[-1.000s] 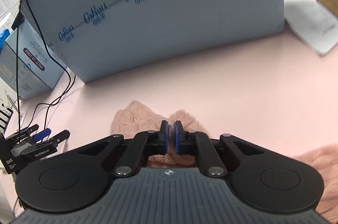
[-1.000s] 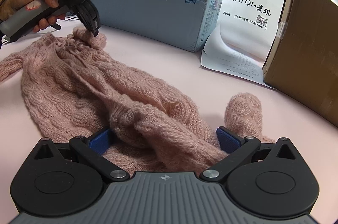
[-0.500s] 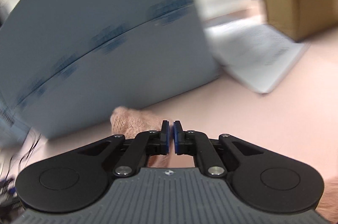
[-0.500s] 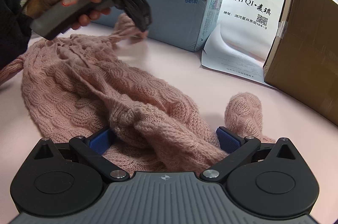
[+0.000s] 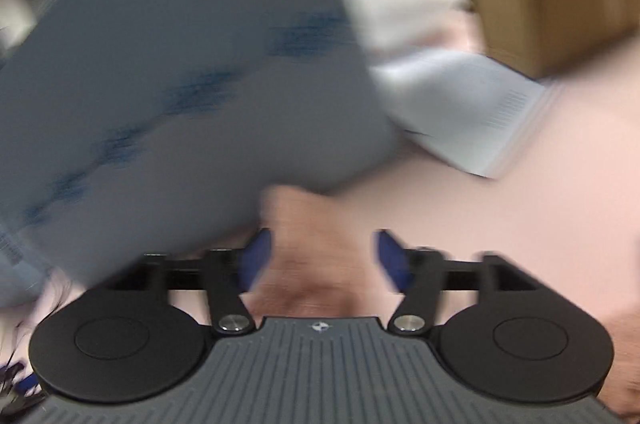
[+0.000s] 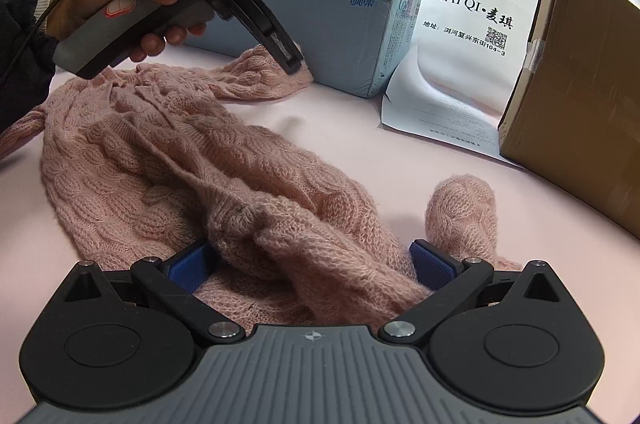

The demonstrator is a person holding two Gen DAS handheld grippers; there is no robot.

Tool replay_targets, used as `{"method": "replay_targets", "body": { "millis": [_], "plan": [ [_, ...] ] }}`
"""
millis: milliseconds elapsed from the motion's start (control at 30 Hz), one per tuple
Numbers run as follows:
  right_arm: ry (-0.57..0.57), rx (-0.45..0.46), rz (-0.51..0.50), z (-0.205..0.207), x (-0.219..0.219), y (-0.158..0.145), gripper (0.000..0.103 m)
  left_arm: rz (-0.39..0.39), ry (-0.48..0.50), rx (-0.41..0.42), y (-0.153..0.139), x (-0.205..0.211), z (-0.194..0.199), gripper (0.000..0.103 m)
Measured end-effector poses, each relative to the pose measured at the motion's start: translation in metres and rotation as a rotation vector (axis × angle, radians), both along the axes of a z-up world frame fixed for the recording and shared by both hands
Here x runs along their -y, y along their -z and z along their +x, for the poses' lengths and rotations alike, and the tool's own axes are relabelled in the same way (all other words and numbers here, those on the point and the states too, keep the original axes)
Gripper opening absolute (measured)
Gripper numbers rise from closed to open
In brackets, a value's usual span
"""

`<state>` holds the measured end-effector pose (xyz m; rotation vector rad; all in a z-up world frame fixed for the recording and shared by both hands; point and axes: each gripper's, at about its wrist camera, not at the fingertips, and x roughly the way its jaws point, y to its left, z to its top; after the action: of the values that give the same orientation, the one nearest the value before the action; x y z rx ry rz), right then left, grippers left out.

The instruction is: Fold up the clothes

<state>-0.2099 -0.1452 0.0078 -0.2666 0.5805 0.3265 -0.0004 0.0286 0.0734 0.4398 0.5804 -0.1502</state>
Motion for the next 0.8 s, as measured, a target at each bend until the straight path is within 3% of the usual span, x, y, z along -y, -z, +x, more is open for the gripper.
{"method": "replay_targets", "body": {
  "millis": [100,233,400,500,600,633,667,700,800],
  "plan": [
    [0.0,0.0,0.0,0.0,0.0,0.0,0.103,-0.008,-0.132,-0.008,-0.003,-0.041,0.012,0.068],
    [0.0,0.0,-0.001,0.0,-0.001,0.0,0.103,0.04,-0.203,-0.067,0.003,-0.08,0.015,0.069],
    [0.0,0.0,-0.001,0.0,-0.001,0.0,0.103,0.045,-0.255,-0.18,0.023,-0.114,0.02,0.069],
    [0.0,-0.001,-0.001,0.0,-0.001,0.0,0.103,-0.002,-0.232,-0.229,0.032,-0.13,0.016,0.067],
    [0.0,-0.001,0.001,0.0,0.0,0.0,0.103,-0.031,-0.209,-0.232,0.032,-0.134,0.013,0.052],
    [0.0,-0.002,0.001,0.0,0.0,0.0,0.103,-0.047,-0.202,-0.238,0.031,-0.134,0.012,0.035],
    [0.0,-0.002,0.001,0.0,0.0,0.0,0.103,-0.052,-0.198,-0.241,0.032,-0.132,0.012,0.011],
    [0.0,-0.001,0.001,0.0,0.0,0.0,0.103,-0.039,-0.202,-0.238,0.034,-0.127,0.014,0.003],
    [0.0,-0.001,0.0,0.0,0.0,0.0,0.103,0.059,-0.224,-0.181,0.04,-0.111,0.014,0.003]
  ]
}}
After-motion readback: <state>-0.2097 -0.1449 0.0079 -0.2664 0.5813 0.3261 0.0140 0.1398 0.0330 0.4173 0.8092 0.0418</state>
